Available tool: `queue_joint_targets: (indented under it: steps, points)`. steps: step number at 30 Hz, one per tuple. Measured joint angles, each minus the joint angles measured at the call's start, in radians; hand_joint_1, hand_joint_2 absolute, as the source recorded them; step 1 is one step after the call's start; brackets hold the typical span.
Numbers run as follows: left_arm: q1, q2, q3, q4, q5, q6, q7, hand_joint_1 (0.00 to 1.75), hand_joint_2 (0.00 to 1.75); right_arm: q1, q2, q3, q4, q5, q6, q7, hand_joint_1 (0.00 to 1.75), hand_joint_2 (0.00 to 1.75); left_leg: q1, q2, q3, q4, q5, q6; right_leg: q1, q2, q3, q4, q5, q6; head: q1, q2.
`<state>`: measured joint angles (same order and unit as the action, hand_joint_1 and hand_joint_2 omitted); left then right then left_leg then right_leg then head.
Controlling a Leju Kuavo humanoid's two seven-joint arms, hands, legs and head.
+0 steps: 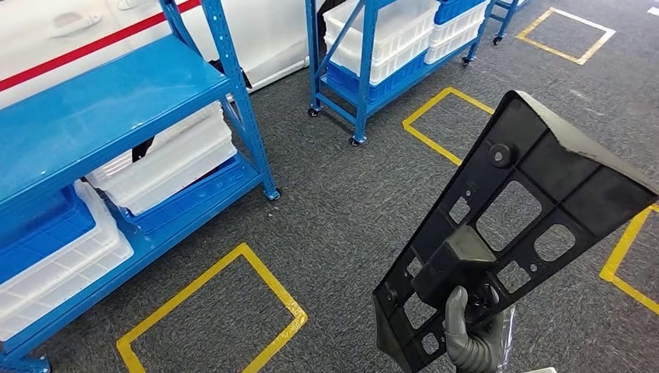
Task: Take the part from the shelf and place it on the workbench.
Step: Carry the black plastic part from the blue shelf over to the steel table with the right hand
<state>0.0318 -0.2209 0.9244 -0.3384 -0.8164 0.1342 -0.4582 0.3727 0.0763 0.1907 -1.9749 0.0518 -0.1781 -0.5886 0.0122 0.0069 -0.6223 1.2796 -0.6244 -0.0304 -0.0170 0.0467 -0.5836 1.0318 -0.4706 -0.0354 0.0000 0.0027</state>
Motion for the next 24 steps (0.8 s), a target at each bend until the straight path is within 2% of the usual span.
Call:
queue_joint_targets:
  steps: [1, 3, 4, 5, 6, 7, 8, 9, 10, 12, 13, 14, 15, 16, 17, 19, 20, 21, 22, 23, 24]
  points:
    - [0.000, 0.000, 0.002, 0.000, -0.001, -0.001, 0.000, 0.00, 1.75, 0.001, 0.000, 0.000, 0.000, 0.000, 0.000, 0.000, 1.75, 1.75, 0.000, -0.006, 0.023, -0.050, 0.036, 0.003, 0.000, 0.014, 0.001, 0.001, 0.000, 0.001, 0.000, 0.000]
    - [0.001, 0.000, 0.004, 0.000, -0.002, -0.002, 0.000, 0.00, 1.75, 0.001, 0.000, -0.001, 0.000, 0.001, 0.000, 0.000, 1.75, 1.75, 0.002, -0.056, 0.082, -0.187, 0.103, 0.012, 0.000, 0.040, 0.001, 0.004, 0.002, 0.005, 0.001, 0.000]
    - [0.001, 0.000, 0.006, 0.000, -0.003, -0.002, 0.000, 0.00, 1.75, 0.000, 0.000, -0.001, 0.000, 0.002, 0.000, 0.000, 1.75, 1.75, 0.002, -0.081, 0.102, -0.235, 0.118, 0.016, 0.000, 0.051, -0.003, 0.006, 0.004, 0.010, 0.000, 0.000]
    - [0.001, 0.000, 0.008, 0.000, -0.005, -0.003, 0.000, 0.00, 1.75, 0.000, 0.001, -0.001, 0.000, 0.003, 0.001, 0.001, 1.75, 1.75, 0.001, -0.099, 0.110, -0.260, 0.121, 0.020, -0.002, 0.062, -0.008, 0.007, 0.007, 0.017, 0.001, 0.000]
    - [0.000, 0.000, 0.010, 0.000, -0.008, -0.003, 0.000, 0.00, 1.75, 0.001, 0.001, -0.002, 0.000, 0.004, 0.001, 0.001, 1.75, 1.75, -0.001, -0.101, 0.111, -0.266, 0.118, 0.023, -0.004, 0.074, -0.014, 0.006, 0.011, 0.026, 0.001, 0.000]
    - [-0.001, 0.001, 0.013, -0.001, -0.012, -0.004, 0.000, 0.00, 1.75, 0.001, 0.002, -0.002, 0.000, 0.007, 0.001, 0.002, 1.75, 1.75, -0.001, -0.089, 0.113, -0.273, 0.121, 0.028, -0.006, 0.087, -0.018, 0.003, 0.016, 0.035, 0.000, 0.000]
    - [-0.002, 0.000, 0.017, -0.002, -0.016, -0.005, 0.000, 0.00, 1.75, 0.001, 0.002, -0.002, 0.000, 0.009, 0.000, 0.003, 1.75, 1.75, -0.001, -0.075, 0.115, -0.279, 0.126, 0.034, -0.007, 0.087, -0.022, 0.004, 0.018, 0.041, 0.001, 0.000]
    - [-0.003, 0.000, 0.021, -0.002, -0.019, -0.006, 0.000, 0.00, 1.75, 0.000, 0.003, -0.002, 0.000, 0.011, -0.001, 0.004, 1.75, 1.75, 0.001, -0.060, 0.118, -0.288, 0.133, 0.042, -0.005, 0.069, -0.030, 0.015, 0.009, 0.046, 0.004, 0.000]
    - [-0.003, 0.000, 0.025, -0.002, -0.023, -0.007, 0.000, 0.00, 1.75, -0.002, 0.003, -0.002, 0.000, 0.014, -0.003, 0.006, 1.75, 1.75, 0.002, -0.043, 0.120, -0.297, 0.139, 0.049, -0.002, 0.042, -0.046, 0.045, -0.011, 0.049, 0.007, 0.000]
    - [-0.001, -0.001, 0.031, -0.002, -0.032, -0.009, 0.001, 0.00, 1.75, -0.008, 0.003, -0.001, 0.002, 0.017, -0.010, 0.009, 1.75, 1.75, -0.002, -0.011, 0.119, -0.303, 0.143, 0.057, -0.001, -0.018, -0.101, 0.161, -0.078, 0.052, 0.012, 0.000]
    - [-0.001, -0.001, 0.034, -0.002, -0.036, -0.009, 0.003, 0.00, 1.75, -0.009, 0.003, -0.001, 0.002, 0.019, -0.013, 0.010, 1.75, 1.75, -0.005, 0.006, 0.117, -0.302, 0.143, 0.057, -0.002, -0.031, -0.128, 0.222, -0.105, 0.055, 0.012, 0.000]
    - [-0.001, -0.001, 0.036, -0.002, -0.039, -0.009, 0.004, 0.00, 1.75, -0.007, 0.003, -0.001, 0.003, 0.020, -0.014, 0.011, 1.75, 1.75, -0.006, 0.021, 0.116, -0.301, 0.142, 0.057, -0.004, -0.037, -0.143, 0.260, -0.115, 0.057, 0.012, 0.000]
    - [-0.001, -0.001, 0.039, -0.002, -0.041, -0.009, 0.005, 0.00, 1.75, -0.006, 0.003, -0.001, 0.003, 0.020, -0.015, 0.011, 1.75, 1.75, -0.007, 0.036, 0.116, -0.300, 0.141, 0.057, -0.005, -0.042, -0.138, 0.260, -0.106, 0.058, 0.012, 0.000]
    - [-0.002, -0.001, 0.041, -0.002, -0.043, -0.009, 0.005, 0.00, 1.75, -0.005, 0.003, -0.001, 0.003, 0.020, -0.016, 0.012, 1.75, 1.75, -0.008, 0.050, 0.116, -0.298, 0.139, 0.055, -0.005, -0.049, -0.113, 0.220, -0.081, 0.058, 0.012, 0.000]
    - [-0.003, -0.001, 0.043, -0.002, -0.045, -0.009, 0.006, 0.00, 1.75, -0.005, 0.003, -0.001, 0.003, 0.020, -0.016, 0.012, 1.75, 1.75, -0.008, 0.061, 0.118, -0.296, 0.136, 0.053, -0.005, -0.062, -0.072, 0.153, -0.050, 0.056, 0.012, 0.000]
    - [-0.004, -0.002, 0.047, -0.002, -0.050, -0.009, 0.005, 0.00, 1.75, -0.005, 0.003, -0.002, 0.003, 0.020, -0.016, 0.013, 1.75, 1.75, -0.013, 0.080, 0.119, -0.290, 0.128, 0.043, 0.002, -0.096, -0.002, 0.031, -0.015, 0.045, 0.012, 0.000]
    - [-0.005, -0.002, 0.050, -0.002, -0.055, -0.009, 0.004, 0.00, 1.75, -0.005, 0.003, -0.002, 0.002, 0.020, -0.016, 0.014, 1.75, 1.75, -0.015, 0.088, 0.121, -0.288, 0.125, 0.037, 0.006, -0.104, 0.014, 0.002, -0.012, 0.039, 0.011, 0.000]
    - [-0.007, -0.002, 0.052, -0.002, -0.060, -0.010, 0.003, 0.00, 1.75, -0.004, 0.003, -0.002, 0.002, 0.021, -0.016, 0.015, 1.75, 1.75, -0.017, 0.096, 0.122, -0.287, 0.123, 0.032, 0.010, -0.103, 0.015, -0.005, -0.015, 0.032, 0.009, 0.000]
    - [-0.009, -0.002, 0.055, -0.003, -0.067, -0.012, 0.002, 0.00, 1.75, -0.003, 0.003, -0.002, 0.002, 0.021, -0.017, 0.015, 1.75, 1.75, -0.017, 0.104, 0.126, -0.286, 0.122, 0.027, 0.010, -0.091, 0.012, -0.006, -0.013, 0.026, 0.009, 0.000]
    - [-0.011, -0.002, 0.056, -0.004, -0.072, -0.013, 0.000, 0.00, 1.75, -0.003, 0.003, -0.002, 0.001, 0.022, -0.018, 0.015, 1.75, 1.75, -0.015, 0.102, 0.127, -0.284, 0.118, 0.022, 0.009, -0.082, 0.011, -0.008, -0.011, 0.020, 0.008, 0.000]
    - [-0.012, -0.002, 0.058, -0.004, -0.076, -0.015, -0.001, 0.00, 1.75, -0.003, 0.003, -0.001, 0.000, 0.023, -0.018, 0.016, 1.75, 1.75, -0.013, 0.087, 0.124, -0.272, 0.106, 0.017, 0.007, -0.073, 0.011, -0.011, -0.008, 0.014, 0.007, 0.000]
